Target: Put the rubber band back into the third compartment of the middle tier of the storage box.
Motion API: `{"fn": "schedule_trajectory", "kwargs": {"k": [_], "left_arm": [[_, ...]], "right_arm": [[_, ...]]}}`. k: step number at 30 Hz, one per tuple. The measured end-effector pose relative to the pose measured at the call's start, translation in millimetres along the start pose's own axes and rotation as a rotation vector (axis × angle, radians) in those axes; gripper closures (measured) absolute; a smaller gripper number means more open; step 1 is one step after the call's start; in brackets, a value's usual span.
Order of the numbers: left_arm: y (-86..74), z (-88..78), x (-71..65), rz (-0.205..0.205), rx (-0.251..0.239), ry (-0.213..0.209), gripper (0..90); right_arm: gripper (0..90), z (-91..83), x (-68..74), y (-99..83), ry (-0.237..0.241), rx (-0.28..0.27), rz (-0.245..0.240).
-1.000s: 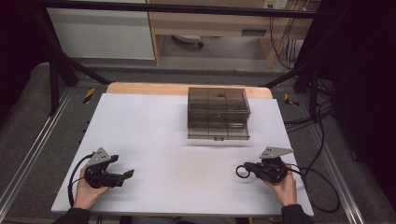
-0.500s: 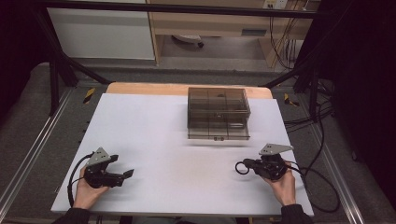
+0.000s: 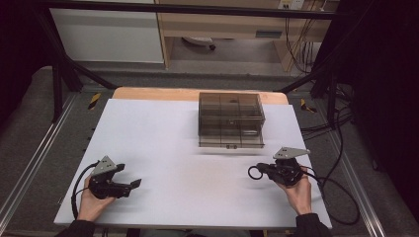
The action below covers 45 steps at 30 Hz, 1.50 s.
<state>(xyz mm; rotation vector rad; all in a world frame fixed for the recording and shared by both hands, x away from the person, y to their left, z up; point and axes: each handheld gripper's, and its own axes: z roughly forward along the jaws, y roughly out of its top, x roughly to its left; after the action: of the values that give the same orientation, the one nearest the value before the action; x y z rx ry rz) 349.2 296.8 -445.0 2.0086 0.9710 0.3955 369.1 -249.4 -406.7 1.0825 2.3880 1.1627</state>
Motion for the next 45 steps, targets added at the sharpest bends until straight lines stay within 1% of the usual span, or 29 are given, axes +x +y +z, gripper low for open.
{"fn": "schedule_trajectory", "kwargs": {"k": [6,7,19,20,24,33,38,43,45], "left_arm": [[0.1,-0.1,0.1,0.001,-0.001,0.001,8.6],[0.2,-0.1,0.1,0.000,-0.002,0.001,8.6],[0.1,-0.3,0.4,-0.001,-0.002,0.002,8.6],[0.1,-0.2,0.3,-0.001,-0.002,0.002,8.6],[0.1,-0.3,0.3,-0.001,-0.002,0.003,8.6],[0.2,-0.6,0.6,-0.003,-0.005,0.005,8.6],[0.1,-0.4,0.3,-0.003,-0.005,0.004,8.6],[0.1,-0.4,0.8,-0.004,-0.004,0.005,8.6],[0.0,-0.4,0.7,-0.002,-0.002,0.005,8.6]], "right_arm": [[87.3,1.2,-1.7,4.3,-0.013,-0.003,0.000],[87.3,1.3,-1.4,5.2,-0.015,-0.004,0.009],[87.4,3.1,-5.2,19.0,-0.037,-0.019,0.001],[87.5,2.9,-5.1,20.3,-0.037,-0.020,0.008],[87.5,3.1,-7.6,26.7,-0.050,-0.028,0.003],[87.5,5.1,-13.7,41.6,-0.074,-0.045,0.011],[87.5,7.8,-16.2,46.3,-0.085,-0.053,0.021],[87.5,11.3,-22.1,50.3,-0.098,-0.053,0.028],[87.5,12.1,-24.6,52.5,-0.101,-0.061,0.033]]}}
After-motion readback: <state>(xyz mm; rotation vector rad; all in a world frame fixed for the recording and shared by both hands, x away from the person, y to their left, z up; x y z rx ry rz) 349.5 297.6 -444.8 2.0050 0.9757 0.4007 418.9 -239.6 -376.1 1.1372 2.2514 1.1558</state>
